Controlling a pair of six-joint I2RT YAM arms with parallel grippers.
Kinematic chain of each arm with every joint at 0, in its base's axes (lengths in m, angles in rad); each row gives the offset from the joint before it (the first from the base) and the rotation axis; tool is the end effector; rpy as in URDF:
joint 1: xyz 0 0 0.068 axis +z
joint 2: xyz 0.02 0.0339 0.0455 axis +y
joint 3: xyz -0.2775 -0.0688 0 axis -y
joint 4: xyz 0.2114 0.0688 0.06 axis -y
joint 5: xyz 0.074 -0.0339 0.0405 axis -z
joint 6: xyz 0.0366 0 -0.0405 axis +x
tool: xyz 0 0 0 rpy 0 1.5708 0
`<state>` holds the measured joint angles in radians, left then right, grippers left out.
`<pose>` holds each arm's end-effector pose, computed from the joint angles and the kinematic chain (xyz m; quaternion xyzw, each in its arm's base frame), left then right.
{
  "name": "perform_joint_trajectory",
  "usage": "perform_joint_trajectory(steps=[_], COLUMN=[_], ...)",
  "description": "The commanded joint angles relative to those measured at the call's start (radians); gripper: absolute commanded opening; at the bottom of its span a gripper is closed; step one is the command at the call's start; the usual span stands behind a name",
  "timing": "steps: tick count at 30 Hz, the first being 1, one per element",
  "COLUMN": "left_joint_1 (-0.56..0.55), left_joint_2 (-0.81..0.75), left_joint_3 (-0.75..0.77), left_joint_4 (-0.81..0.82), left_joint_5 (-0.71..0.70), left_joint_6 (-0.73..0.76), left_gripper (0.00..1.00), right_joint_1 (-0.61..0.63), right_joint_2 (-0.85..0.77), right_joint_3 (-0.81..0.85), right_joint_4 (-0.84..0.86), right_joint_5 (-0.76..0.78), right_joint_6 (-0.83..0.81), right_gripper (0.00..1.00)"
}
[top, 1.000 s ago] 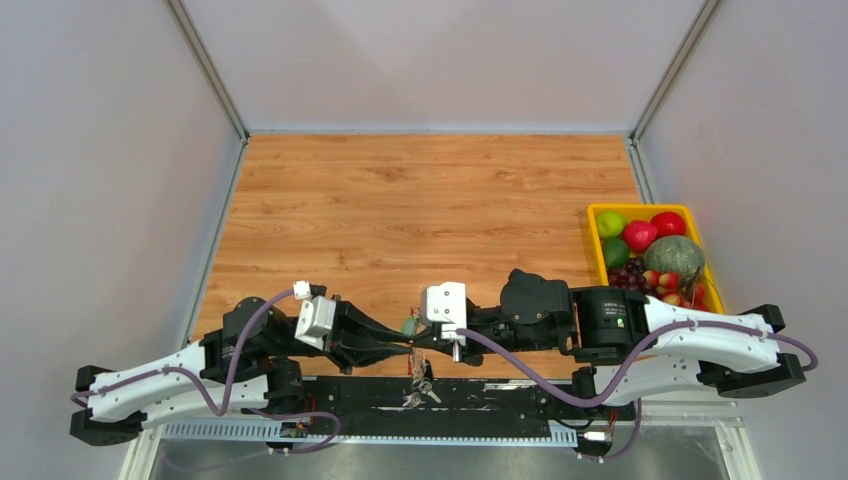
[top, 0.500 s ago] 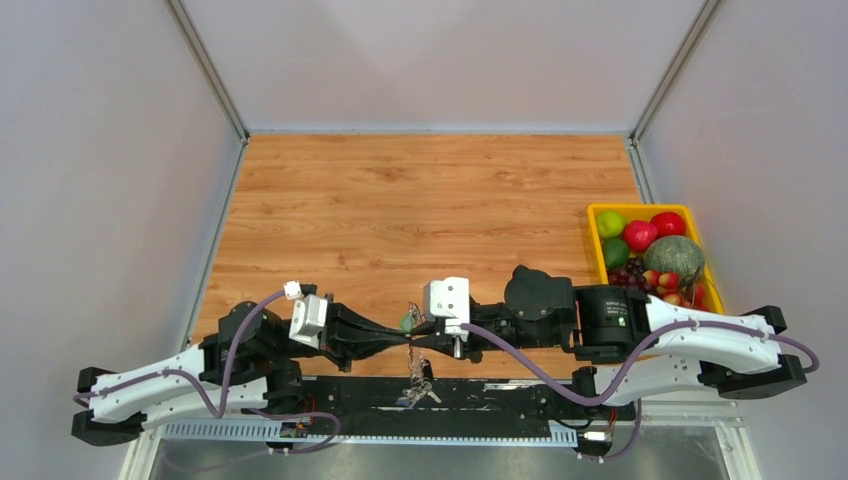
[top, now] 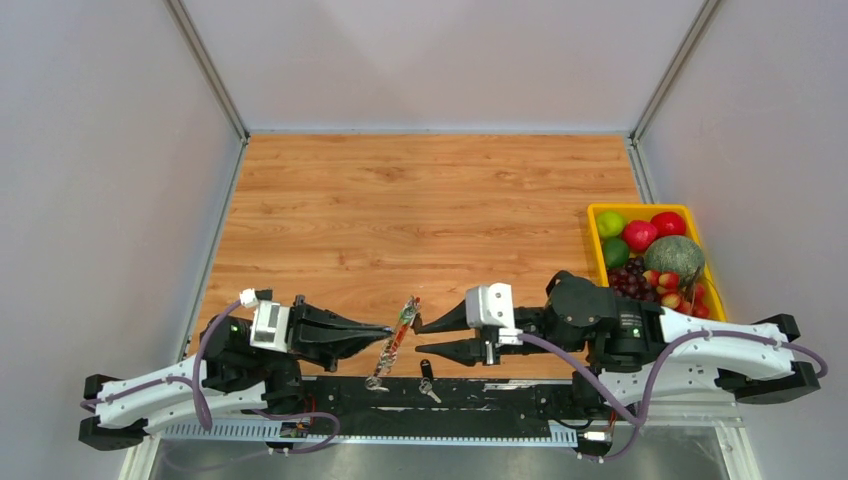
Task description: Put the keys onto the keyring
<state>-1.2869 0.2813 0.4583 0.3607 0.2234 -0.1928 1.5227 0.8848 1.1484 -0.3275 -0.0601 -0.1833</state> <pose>0.0049 -0.0456 0.3430 0.3381 0.3688 -0.6232 0.6011 0.0047 0.1429 0.4342 -0.5626 0.4640 0.4417 0.5225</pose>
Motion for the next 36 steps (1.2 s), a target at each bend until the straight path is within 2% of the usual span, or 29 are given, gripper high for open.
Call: perform_joint_trajectory(steps=[1,20,36], left_joint_1=[0.003,0.003,0.004], left_joint_2=[0.001,0.02,0.091], left_joint_3=[-0.012,-0.086,-0.104], left_joint_4=[0.209,0.439,0.609], left_joint_5=[0.036,0.062,0.11], left_joint_6=[-0.041,-0.105,-0.143], left_gripper=[0.0,0.0,0.0], right_joint_1=[0.005,0.005,0.006], right_joint_2=[0.031,0.076,0.112], right_joint_3=[-0.026,-0.047,-0.044], right_joint_4=[0.14,0.383,0.449], right_joint_5=[-0.099,-0.136,-0.146], right_joint_6=[-0.079,-0.187,-0.222], right_gripper=[0.31,0.32,0.33])
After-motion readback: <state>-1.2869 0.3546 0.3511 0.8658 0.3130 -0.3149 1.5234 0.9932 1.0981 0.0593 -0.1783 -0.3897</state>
